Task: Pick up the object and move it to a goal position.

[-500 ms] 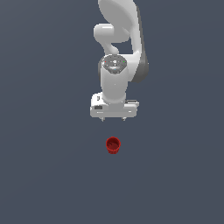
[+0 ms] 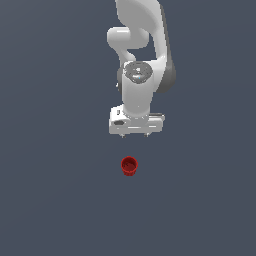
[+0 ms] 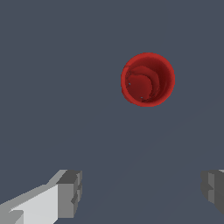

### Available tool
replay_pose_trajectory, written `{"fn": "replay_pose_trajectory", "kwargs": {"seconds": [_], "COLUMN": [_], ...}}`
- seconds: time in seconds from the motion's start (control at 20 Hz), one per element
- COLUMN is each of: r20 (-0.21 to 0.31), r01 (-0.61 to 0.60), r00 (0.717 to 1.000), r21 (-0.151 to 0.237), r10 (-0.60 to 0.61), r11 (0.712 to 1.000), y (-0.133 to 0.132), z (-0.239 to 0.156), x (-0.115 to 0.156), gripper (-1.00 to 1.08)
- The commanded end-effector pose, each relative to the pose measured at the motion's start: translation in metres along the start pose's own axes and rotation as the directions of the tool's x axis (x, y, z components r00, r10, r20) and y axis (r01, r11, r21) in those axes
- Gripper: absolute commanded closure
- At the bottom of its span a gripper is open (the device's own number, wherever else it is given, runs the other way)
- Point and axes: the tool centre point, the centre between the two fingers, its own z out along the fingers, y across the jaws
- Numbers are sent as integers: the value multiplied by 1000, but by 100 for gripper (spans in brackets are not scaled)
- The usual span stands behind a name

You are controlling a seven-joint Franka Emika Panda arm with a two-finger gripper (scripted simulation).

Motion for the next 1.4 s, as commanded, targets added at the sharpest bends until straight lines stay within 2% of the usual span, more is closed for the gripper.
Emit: {"fn": "replay_pose_trajectory", "kwargs": {"seconds": [0.0, 0.4, 0.8, 1.0, 1.35], "r20": [2, 0, -9, -17, -32], "r01": [4, -22, -137, -227, -380], "r00": [1000, 1000, 991, 974, 924], "r21": [5, 4, 4, 4, 3], "r10": [-4, 22, 137, 228, 380], "r11": [1000, 1000, 991, 974, 925], "y": [-5, -2, 5, 11, 22], "z": [-1, 2, 14, 25, 46], "x": [0, 5, 27, 44, 72], "gripper": [-92, -92, -92, -92, -92]}}
